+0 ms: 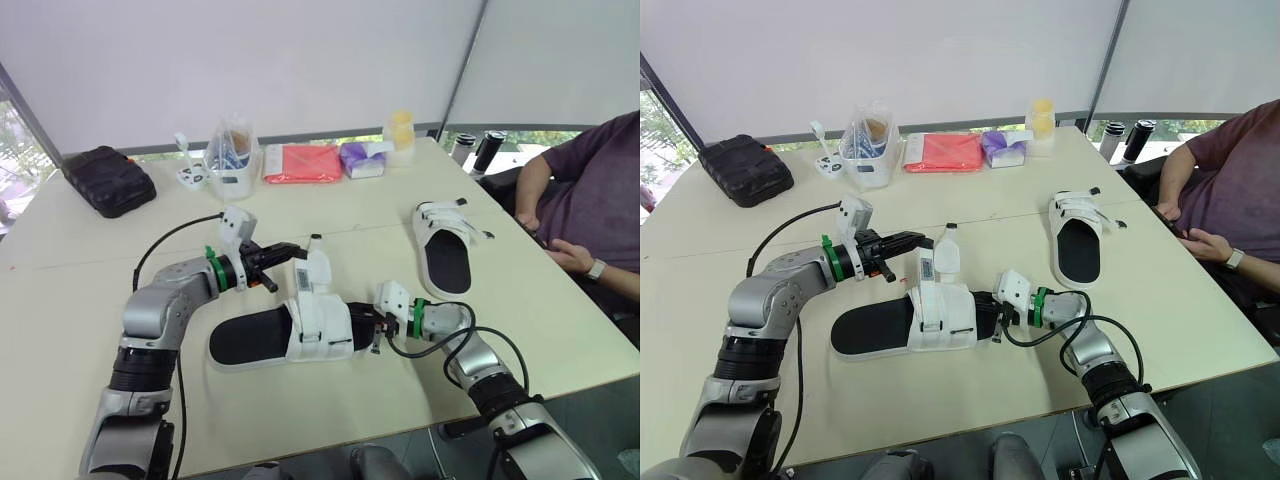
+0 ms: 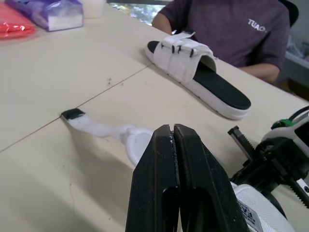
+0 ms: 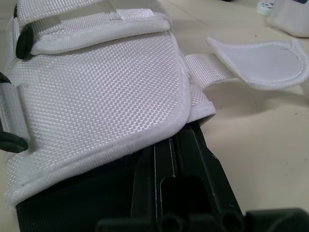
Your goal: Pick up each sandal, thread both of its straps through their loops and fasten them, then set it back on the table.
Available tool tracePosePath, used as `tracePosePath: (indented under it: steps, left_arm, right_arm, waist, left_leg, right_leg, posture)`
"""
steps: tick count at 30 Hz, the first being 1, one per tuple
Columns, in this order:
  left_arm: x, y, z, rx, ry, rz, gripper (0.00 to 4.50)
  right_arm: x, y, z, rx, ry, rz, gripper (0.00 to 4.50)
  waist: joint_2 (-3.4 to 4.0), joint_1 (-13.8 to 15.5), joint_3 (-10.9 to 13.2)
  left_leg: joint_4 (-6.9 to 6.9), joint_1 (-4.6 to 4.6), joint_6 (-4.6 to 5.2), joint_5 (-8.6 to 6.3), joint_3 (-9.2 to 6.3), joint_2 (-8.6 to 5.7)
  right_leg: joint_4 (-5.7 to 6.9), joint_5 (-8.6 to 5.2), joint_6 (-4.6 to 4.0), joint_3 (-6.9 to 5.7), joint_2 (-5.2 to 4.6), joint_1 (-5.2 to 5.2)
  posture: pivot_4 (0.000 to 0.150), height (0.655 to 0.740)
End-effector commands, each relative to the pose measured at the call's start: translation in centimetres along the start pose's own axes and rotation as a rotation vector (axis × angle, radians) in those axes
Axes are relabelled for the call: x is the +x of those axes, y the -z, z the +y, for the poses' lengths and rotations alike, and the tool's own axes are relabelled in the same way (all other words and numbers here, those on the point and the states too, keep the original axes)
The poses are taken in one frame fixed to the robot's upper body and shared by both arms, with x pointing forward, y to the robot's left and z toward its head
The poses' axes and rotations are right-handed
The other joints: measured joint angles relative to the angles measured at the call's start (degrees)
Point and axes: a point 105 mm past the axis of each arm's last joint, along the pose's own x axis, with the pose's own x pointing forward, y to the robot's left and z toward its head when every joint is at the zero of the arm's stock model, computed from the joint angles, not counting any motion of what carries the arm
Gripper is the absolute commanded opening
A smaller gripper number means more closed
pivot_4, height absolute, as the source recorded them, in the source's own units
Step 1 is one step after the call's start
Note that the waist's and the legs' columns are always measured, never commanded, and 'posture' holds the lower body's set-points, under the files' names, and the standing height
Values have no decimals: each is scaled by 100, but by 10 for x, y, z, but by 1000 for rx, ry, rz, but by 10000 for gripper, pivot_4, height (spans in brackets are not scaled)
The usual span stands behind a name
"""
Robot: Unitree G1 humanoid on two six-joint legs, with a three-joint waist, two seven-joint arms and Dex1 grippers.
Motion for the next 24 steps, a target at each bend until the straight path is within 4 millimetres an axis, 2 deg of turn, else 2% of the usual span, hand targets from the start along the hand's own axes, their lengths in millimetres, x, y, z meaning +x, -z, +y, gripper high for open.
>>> tracePosePath:
  steps: [1,8,15,20,22,23,24]
  left_arm:
    - [-5,-8,-1,22,-15,-46,231]
    - [-14,19,3,-10,-37,32,231]
    - [-9,59,2,-18,-20,130,231]
    - [-10,69,5,-18,-28,158,231]
    - [-10,69,6,-16,-31,156,5529]
    - [-11,67,6,-23,-31,148,6657]
    - [-11,64,8,-26,-39,136,11176]
  right_arm:
    - [-5,61,44,154,-97,221,0]
    - [-5,60,41,146,-95,221,0]
    - [-3,60,42,147,-100,220,0]
    - [-5,60,42,146,-98,222,0]
    - [-7,61,41,148,-97,228,0]
    - [-8,62,41,148,-95,230,0]
    - [-9,62,41,150,-95,232,0]
  waist:
    - [1,0,0]
    - [2,1,-2]
    - [0,3,-5]
    - [-1,4,-5]
    - [0,4,-6]
    - [1,4,-6]
    - [1,6,-7]
  left_leg:
    - [0,0,0,0,0,0]
    - [-2,0,0,0,0,0]
    - [-1,0,0,0,0,1]
    - [-2,-1,0,0,0,2]
    - [-2,0,0,0,0,2]
    - [-2,0,0,0,0,2]
    - [-2,0,0,-1,0,2]
  right_leg:
    - [0,0,0,0,0,0]
    - [-1,0,-1,0,0,0]
    - [-1,-9,-17,0,-1,1]
    - [-1,-10,-18,0,-1,0]
    - [-1,-10,-18,0,-2,0]
    - [-1,-10,-18,0,-3,0]
    - [-1,-10,-18,0,-2,0]
  posture:
    - [1500,7400]
    - [1500,7400]
    - [1500,7400]
    - [1500,7400]
    - [1500,7400]
    - [1500,7400]
    - [1500,7400]
